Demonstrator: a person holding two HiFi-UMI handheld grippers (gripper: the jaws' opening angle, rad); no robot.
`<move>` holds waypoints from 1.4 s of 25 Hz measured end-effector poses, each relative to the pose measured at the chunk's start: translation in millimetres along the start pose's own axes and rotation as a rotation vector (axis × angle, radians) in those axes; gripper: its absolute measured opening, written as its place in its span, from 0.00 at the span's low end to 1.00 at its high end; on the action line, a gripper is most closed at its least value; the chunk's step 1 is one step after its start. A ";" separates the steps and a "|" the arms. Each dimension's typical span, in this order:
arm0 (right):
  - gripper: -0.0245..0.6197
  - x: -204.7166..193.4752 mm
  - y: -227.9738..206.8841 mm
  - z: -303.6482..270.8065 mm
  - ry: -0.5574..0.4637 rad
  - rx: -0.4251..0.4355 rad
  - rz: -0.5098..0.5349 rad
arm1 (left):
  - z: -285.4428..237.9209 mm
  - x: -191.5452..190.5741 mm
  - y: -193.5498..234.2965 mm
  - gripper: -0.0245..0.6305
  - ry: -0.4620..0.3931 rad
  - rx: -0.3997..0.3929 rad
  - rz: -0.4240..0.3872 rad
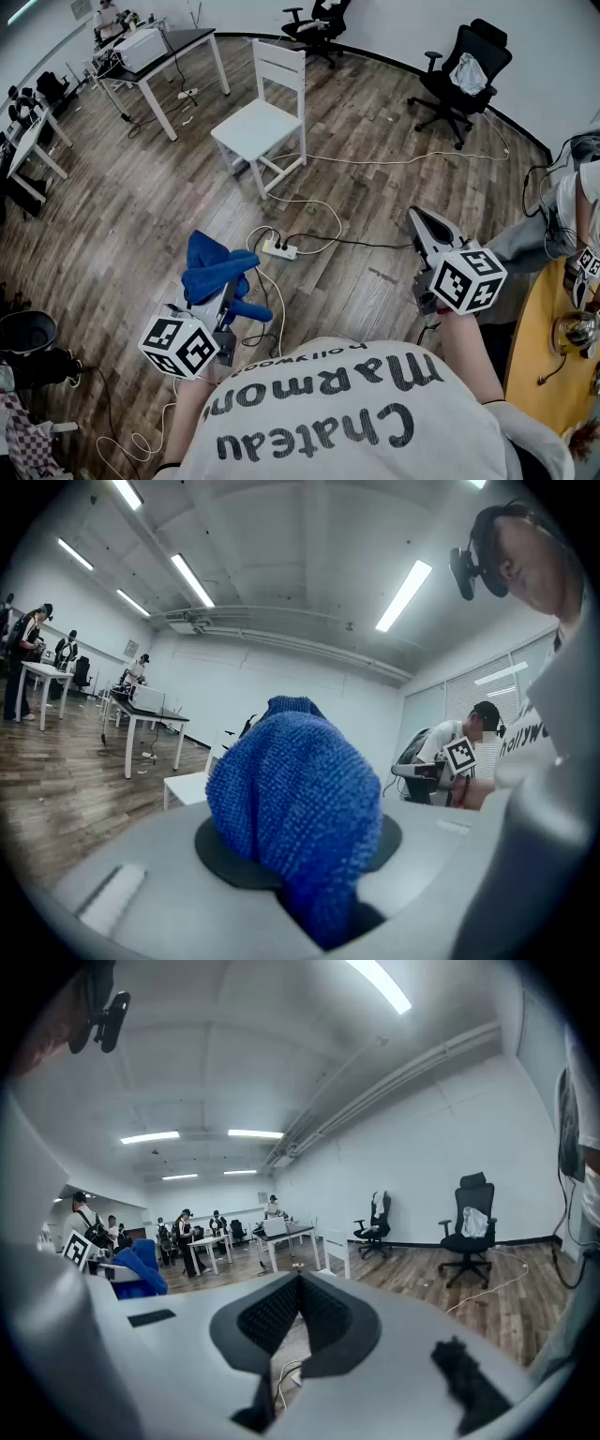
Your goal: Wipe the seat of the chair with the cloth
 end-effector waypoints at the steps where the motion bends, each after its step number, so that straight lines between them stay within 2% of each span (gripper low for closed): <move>1: 0.06 -0.4 1.1 0.2 0.001 -0.001 -0.002 | 1.4 0.1 0.9 0.24 0.000 0.000 -0.001; 13: 0.06 -8.6 24.6 -10.0 0.032 0.013 0.007 | 27.5 1.2 28.0 0.24 -0.008 0.043 0.022; 20: 0.06 -27.4 52.2 -37.5 0.049 0.050 -0.065 | 63.0 1.2 68.2 0.24 -0.004 0.127 0.049; 27: 0.06 -52.5 82.8 -75.7 0.062 0.083 -0.090 | 92.2 7.3 105.6 0.24 -0.010 0.196 0.019; 31: 0.06 -75.3 90.2 -102.1 0.132 0.087 -0.127 | 96.4 9.5 133.8 0.24 -0.028 0.279 0.085; 35: 0.06 -89.7 93.8 -142.9 0.174 0.107 -0.144 | 86.6 13.3 157.2 0.24 -0.038 0.304 0.087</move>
Point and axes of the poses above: the fingertips, and each gripper's own axes: z backward along the fingers, y to its left, x out of its top, the point moved 2 cm from there along z, backward along the fingers, and after that the axes turned 10 degrees about -y, right-handed, at the moved point
